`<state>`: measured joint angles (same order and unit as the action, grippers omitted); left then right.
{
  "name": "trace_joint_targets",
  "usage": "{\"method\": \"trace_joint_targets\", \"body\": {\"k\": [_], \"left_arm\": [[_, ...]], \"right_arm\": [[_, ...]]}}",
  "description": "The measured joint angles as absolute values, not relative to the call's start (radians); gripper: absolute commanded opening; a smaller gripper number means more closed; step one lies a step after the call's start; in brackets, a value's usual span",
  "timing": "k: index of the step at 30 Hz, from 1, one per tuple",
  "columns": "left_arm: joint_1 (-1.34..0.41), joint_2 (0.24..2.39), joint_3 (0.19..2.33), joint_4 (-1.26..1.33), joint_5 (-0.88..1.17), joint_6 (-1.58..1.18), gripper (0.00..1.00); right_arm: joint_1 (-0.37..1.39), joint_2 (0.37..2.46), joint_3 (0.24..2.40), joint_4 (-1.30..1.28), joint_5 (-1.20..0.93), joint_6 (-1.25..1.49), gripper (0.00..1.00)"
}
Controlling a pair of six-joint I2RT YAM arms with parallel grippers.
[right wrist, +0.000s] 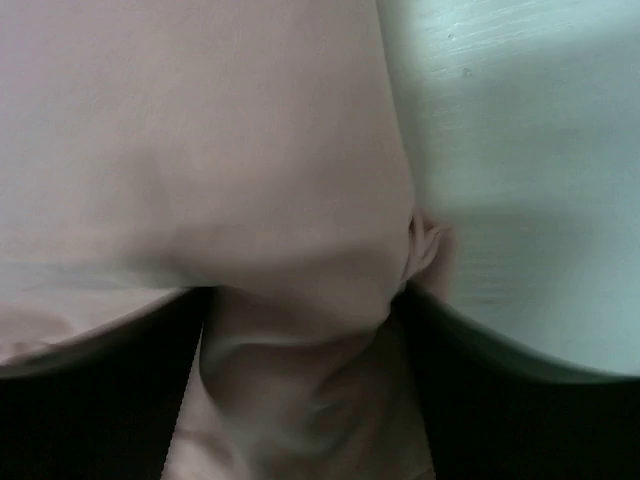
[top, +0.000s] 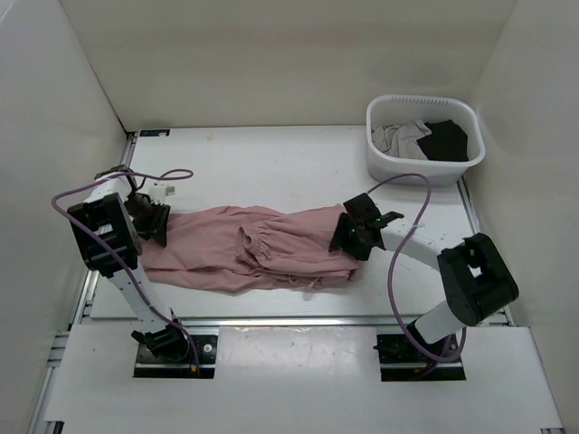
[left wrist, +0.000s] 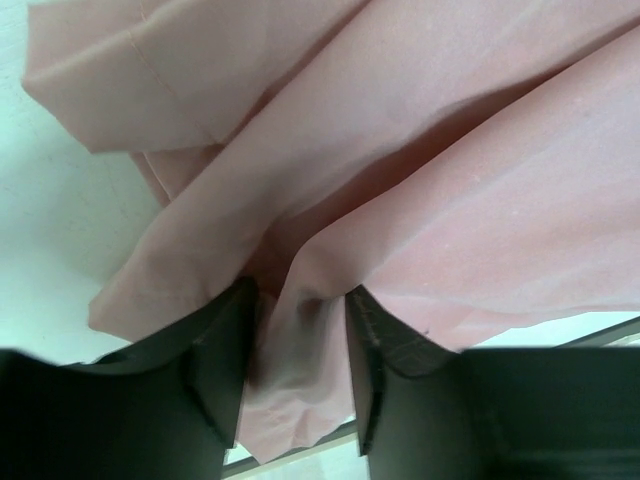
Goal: Fold and stack the trousers
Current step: Fold the trousers
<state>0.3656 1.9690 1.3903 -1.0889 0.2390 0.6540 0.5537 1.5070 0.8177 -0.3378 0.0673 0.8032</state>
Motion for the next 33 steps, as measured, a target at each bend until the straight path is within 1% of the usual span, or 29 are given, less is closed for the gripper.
{"method": "trace_joint_targets", "body": {"k": [1, 2, 3, 5, 7, 10, 13, 17, 21, 25, 26, 27, 28, 29, 30, 32, 33], "left_arm": [[0.366, 1.967, 1.390, -1.090, 0.237, 0.654, 0.56], [0.366, 1.966, 1.390, -1.090, 0.235, 0.654, 0.63], [0.366, 1.965, 1.390, -1.091, 0.234, 0.657, 0.65], [0.366, 1.964, 1.394, -1.097, 0.234, 0.658, 0.70], [0.366, 1.964, 1.411, -1.111, 0.242, 0.659, 0.72], [0.366, 1.962, 1.460, -1.135, 0.279, 0.659, 0.73], [0.355, 1.948, 1.478, -1.141, 0.297, 0.657, 0.76], [0.306, 1.943, 1.478, -1.156, 0.351, 0.657, 0.77], [0.218, 1.943, 1.456, -1.168, 0.427, 0.657, 0.77], [0.104, 1.945, 1.424, -1.180, 0.510, 0.657, 0.77], [0.079, 1.945, 1.416, -1.176, 0.524, 0.657, 0.76], [0.053, 1.947, 1.406, -1.173, 0.535, 0.654, 0.71], [0.028, 1.952, 1.394, -1.166, 0.542, 0.647, 0.63], [0.008, 1.960, 1.382, -1.158, 0.545, 0.638, 0.46], [-0.006, 1.972, 1.371, -1.145, 0.542, 0.632, 0.37], [-0.012, 2.006, 1.354, -1.115, 0.531, 0.615, 0.25], [-0.008, 2.024, 1.352, -1.103, 0.525, 0.609, 0.17]], "right_arm": [[0.554, 1.527, 0.815, -0.336, 0.061, 0.805, 0.46], [0.553, 1.540, 0.814, -0.337, 0.054, 0.813, 0.28], [0.552, 1.544, 0.814, -0.337, 0.048, 0.821, 0.00], [0.547, 1.539, 0.825, -0.353, 0.050, 0.831, 0.00], [0.538, 1.517, 0.857, -0.417, 0.067, 0.831, 0.00], [0.510, 1.444, 0.955, -0.572, 0.173, 0.813, 0.00], [0.491, 1.398, 1.137, -0.751, 0.300, 0.762, 0.00], [0.509, 1.409, 1.411, -0.950, 0.474, 0.677, 0.00], [0.619, 1.519, 1.635, -1.121, 0.595, 0.635, 0.00], [0.785, 1.781, 1.906, -1.255, 0.663, 0.625, 0.00], [0.825, 1.860, 1.984, -1.277, 0.672, 0.626, 0.00], [0.869, 1.965, 2.104, -1.302, 0.685, 0.627, 0.00], [0.904, 2.045, 2.190, -1.300, 0.690, 0.625, 0.00], [0.941, 2.123, 2.271, -1.296, 0.693, 0.625, 0.00], [0.974, 2.188, 2.334, -1.293, 0.693, 0.622, 0.00], [1.031, 2.258, 2.376, -1.276, 0.676, 0.619, 0.00], [1.055, 2.266, 2.366, -1.261, 0.658, 0.617, 0.00]]}}
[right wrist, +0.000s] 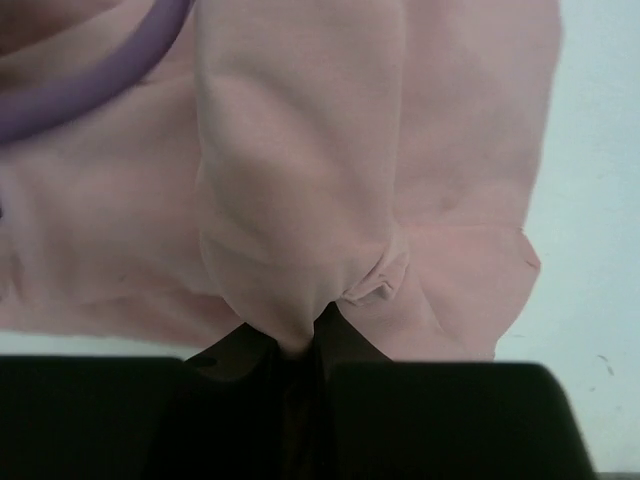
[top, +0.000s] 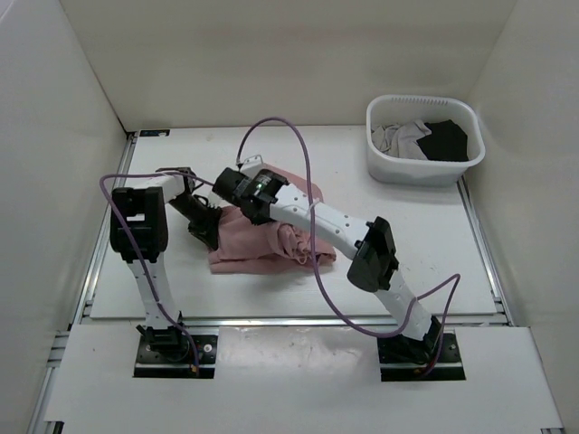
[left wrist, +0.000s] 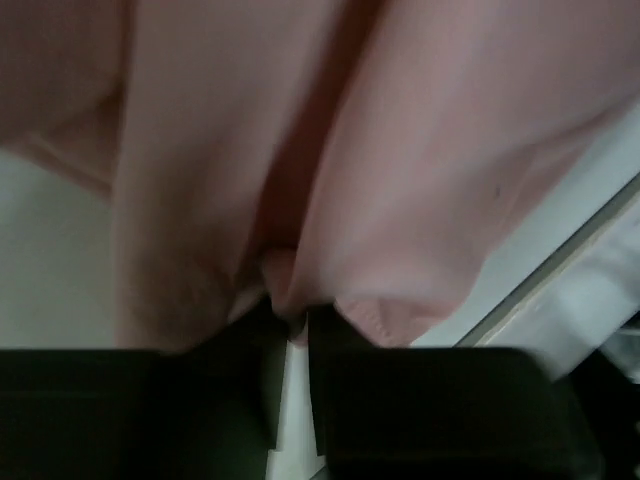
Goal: Fold and stack the trousers
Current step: Fold the trousers
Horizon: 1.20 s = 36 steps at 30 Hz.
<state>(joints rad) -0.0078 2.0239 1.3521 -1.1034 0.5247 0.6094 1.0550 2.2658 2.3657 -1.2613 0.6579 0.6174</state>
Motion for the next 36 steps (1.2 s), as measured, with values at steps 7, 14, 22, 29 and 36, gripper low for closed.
{"method": "trace_joint_targets", "body": {"k": [7, 14, 22, 29, 36], "left_arm": [[0.028, 2.075, 1.369, -1.107, 0.548, 0.575, 0.14], [0.028, 2.105, 1.417, -1.119, 0.554, 0.563, 0.14], [0.056, 2.140, 1.529, -1.110, 0.532, 0.535, 0.54], [0.178, 2.209, 1.841, -1.065, 0.354, 0.516, 0.82], [0.297, 2.186, 2.066, -1.088, 0.284, 0.549, 1.00]], "right_arm": [[1.103, 2.239, 2.275, -1.081, 0.602, 0.596, 0.00], [1.138, 2.239, 2.276, -0.858, 0.565, 0.519, 0.01], [1.134, 2.289, 2.289, -0.763, 0.415, 0.532, 0.80], [1.134, 2.312, 2.289, -0.642, 0.290, 0.435, 0.87], [1.132, 2.083, 2.059, -0.616, 0.454, 0.495, 0.86]]}}
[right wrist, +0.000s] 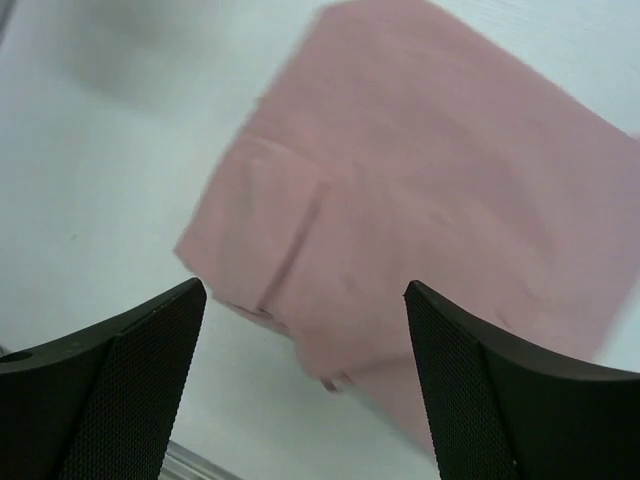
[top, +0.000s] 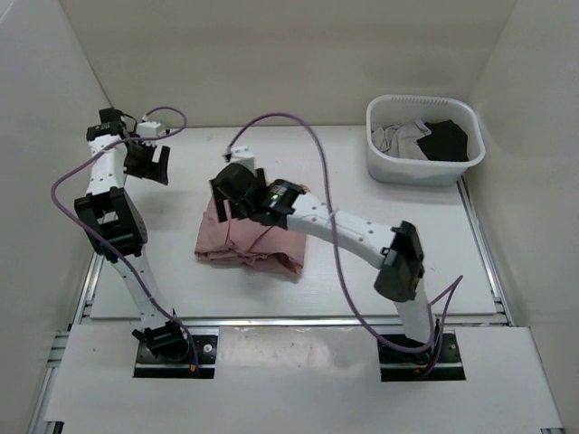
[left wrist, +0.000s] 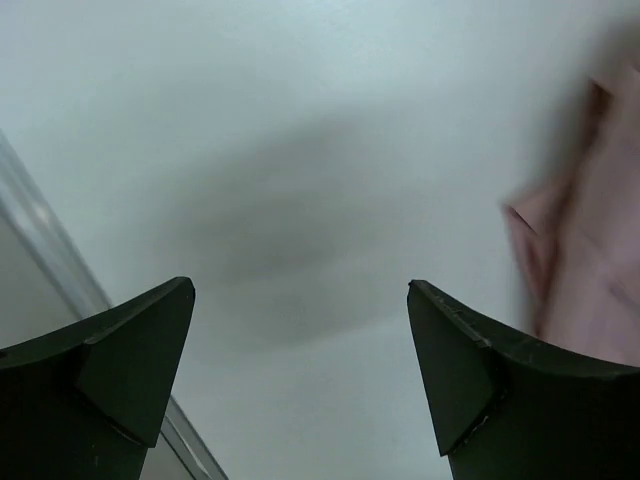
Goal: Fold and stack the trousers
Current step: Fold the trousers
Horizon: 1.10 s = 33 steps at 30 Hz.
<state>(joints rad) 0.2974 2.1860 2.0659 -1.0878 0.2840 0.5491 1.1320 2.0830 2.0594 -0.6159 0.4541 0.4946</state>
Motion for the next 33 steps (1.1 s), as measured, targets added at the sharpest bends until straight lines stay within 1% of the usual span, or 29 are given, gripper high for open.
{"method": "trace_joint_targets", "body": {"k": [1, 3, 6, 7, 9, 10, 11, 13, 14, 15, 16, 18, 20, 22, 23, 24, 26, 27, 29, 30, 31, 33], "left_arm": [[0.293, 2.142, 2.017, -1.099, 0.293, 0.565, 1.00], [0.267, 2.041, 1.886, -1.136, 0.334, 0.597, 1.00], [0.210, 1.902, 1.641, -1.181, 0.416, 0.628, 1.00], [0.188, 1.873, 1.563, -1.183, 0.437, 0.631, 1.00], [0.154, 1.848, 1.431, -1.170, 0.470, 0.626, 1.00], [0.144, 1.844, 1.378, -1.151, 0.479, 0.622, 1.00], [0.138, 1.845, 1.325, -1.131, 0.482, 0.617, 1.00], [0.128, 1.846, 1.245, -1.098, 0.482, 0.602, 1.00], [0.122, 1.846, 1.214, -1.080, 0.481, 0.596, 1.00], [0.119, 1.846, 1.192, -1.063, 0.478, 0.588, 0.99], [0.116, 1.846, 1.174, -1.046, 0.473, 0.580, 0.96], [0.114, 1.837, 1.164, -1.029, 0.464, 0.565, 0.95], [0.113, 1.829, 1.154, -1.012, 0.459, 0.552, 0.95], [0.112, 1.821, 1.145, -1.003, 0.458, 0.546, 0.96], [0.109, 1.816, 1.139, -0.997, 0.459, 0.544, 0.96], [0.108, 1.811, 1.135, -0.993, 0.459, 0.543, 0.96], [0.107, 1.806, 1.131, -0.991, 0.461, 0.545, 0.96], [0.107, 1.804, 1.130, -0.992, 0.464, 0.549, 0.96], [0.107, 1.800, 1.127, -0.994, 0.473, 0.553, 0.98], [0.107, 1.795, 1.125, -0.997, 0.479, 0.555, 0.98], [0.107, 1.787, 1.125, -1.001, 0.483, 0.556, 1.00], [0.107, 1.763, 1.127, -1.013, 0.490, 0.557, 1.00]], "right_arm": [[1.123, 2.043, 2.029, -0.653, 0.487, 0.542, 0.90], [1.089, 1.945, 1.915, -0.679, 0.532, 0.633, 0.90], [1.016, 1.781, 1.624, -0.645, 0.554, 0.736, 0.90], [0.989, 1.740, 1.523, -0.642, 0.547, 0.769, 0.87], [0.944, 1.717, 1.380, -0.641, 0.522, 0.834, 0.76], [0.933, 1.723, 1.333, -0.631, 0.505, 0.856, 0.71], [0.927, 1.733, 1.290, -0.623, 0.486, 0.877, 0.63], [0.928, 1.758, 1.225, -0.593, 0.429, 0.913, 0.52], [0.931, 1.768, 1.201, -0.573, 0.405, 0.929, 0.42], [0.936, 1.778, 1.182, -0.556, 0.382, 0.948, 0.38], [0.939, 1.789, 1.166, -0.540, 0.366, 0.967, 0.33], [0.943, 1.800, 1.135, -0.509, 0.354, 0.992, 0.23], [0.932, 1.796, 1.110, -0.485, 0.348, 1.015, 0.23], [0.905, 1.789, 1.097, -0.456, 0.345, 1.023, 0.28], [0.886, 1.787, 1.093, -0.447, 0.344, 1.023, 0.33], [0.863, 1.785, 1.091, -0.443, 0.350, 1.020, 0.42], [0.823, 1.777, 1.092, -0.451, 0.378, 0.997, 0.56], [0.804, 1.769, 1.094, -0.466, 0.406, 0.968, 0.69], [0.791, 1.736, 1.111, -0.496, 0.443, 0.910, 0.81], [0.796, 1.710, 1.129, -0.508, 0.457, 0.875, 0.89], [0.803, 1.683, 1.144, -0.509, 0.466, 0.856, 0.92], [0.826, 1.602, 1.157, -0.470, 0.472, 0.827, 0.99]]}}
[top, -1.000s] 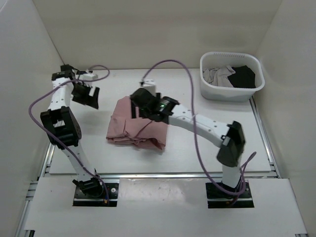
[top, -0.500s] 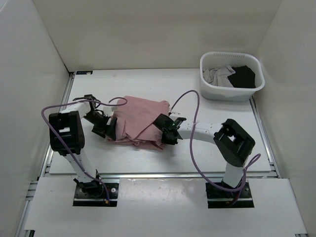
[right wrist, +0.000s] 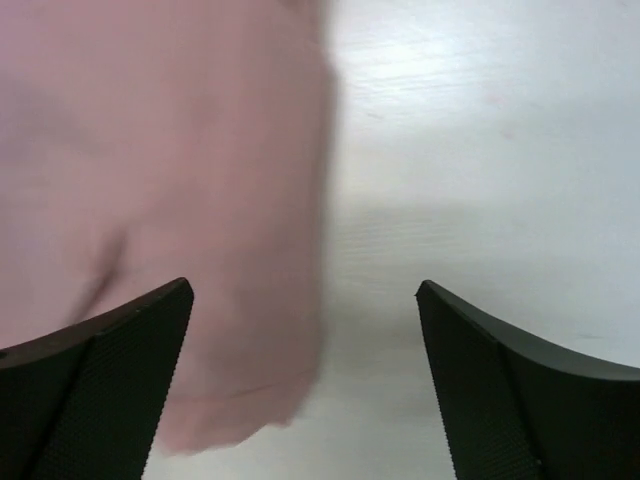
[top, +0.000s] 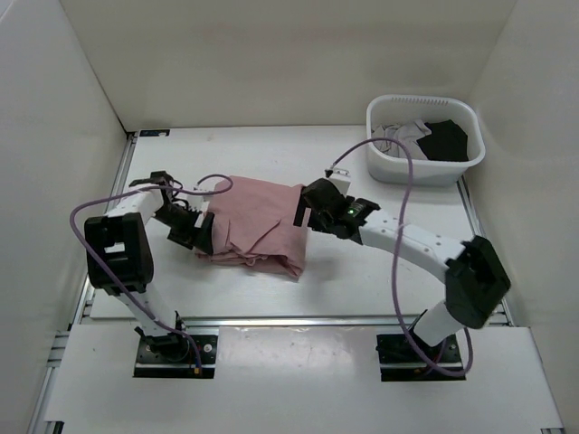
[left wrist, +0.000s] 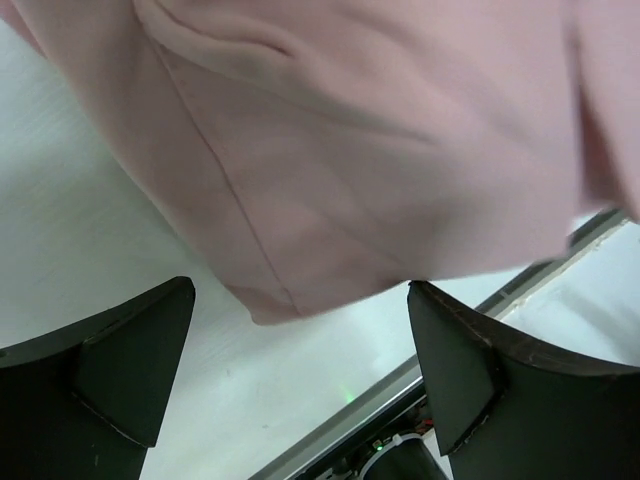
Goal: Fold and stack the trousers
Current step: Fold the trousers
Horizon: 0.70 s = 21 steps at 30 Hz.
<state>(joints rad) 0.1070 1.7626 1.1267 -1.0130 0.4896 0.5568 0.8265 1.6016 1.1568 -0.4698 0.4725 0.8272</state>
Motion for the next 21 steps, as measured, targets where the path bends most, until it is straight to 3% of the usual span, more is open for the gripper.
{"method": "trace_joint_targets", "body": {"k": [5, 8, 10, 11, 13, 14, 15, 20, 21], "left_arm": [[0.120, 1.711, 1.246, -1.054, 0.495, 0.547, 1.00], [0.146, 1.705, 1.362, -1.055, 0.474, 0.542, 1.00], [0.170, 1.705, 1.399, -1.050, 0.463, 0.541, 1.00], [0.184, 1.705, 1.404, -1.050, 0.456, 0.541, 1.00], [0.208, 1.707, 1.402, -1.061, 0.446, 0.540, 1.00], [0.221, 1.707, 1.401, -1.070, 0.441, 0.540, 1.00], [0.231, 1.707, 1.399, -1.076, 0.436, 0.540, 1.00], [0.276, 1.706, 1.398, -1.098, 0.418, 0.541, 1.00], [0.277, 1.706, 1.398, -1.100, 0.417, 0.541, 1.00]], "right_arm": [[0.846, 1.483, 1.113, -0.292, 0.394, 0.872, 0.99], [0.839, 1.608, 1.109, -0.204, 0.305, 0.921, 0.94], [0.838, 1.721, 1.093, -0.152, 0.233, 0.953, 0.83], [0.838, 1.777, 1.087, -0.142, 0.205, 0.980, 0.64], [0.837, 1.819, 1.076, -0.125, 0.181, 1.034, 0.48], [0.836, 1.800, 1.060, -0.115, 0.183, 1.074, 0.26], [0.836, 1.777, 1.040, -0.116, 0.191, 1.092, 0.20], [0.782, 1.657, 1.006, -0.284, 0.258, 1.078, 0.18], [0.756, 1.660, 1.027, -0.312, 0.258, 1.048, 0.22]]}}
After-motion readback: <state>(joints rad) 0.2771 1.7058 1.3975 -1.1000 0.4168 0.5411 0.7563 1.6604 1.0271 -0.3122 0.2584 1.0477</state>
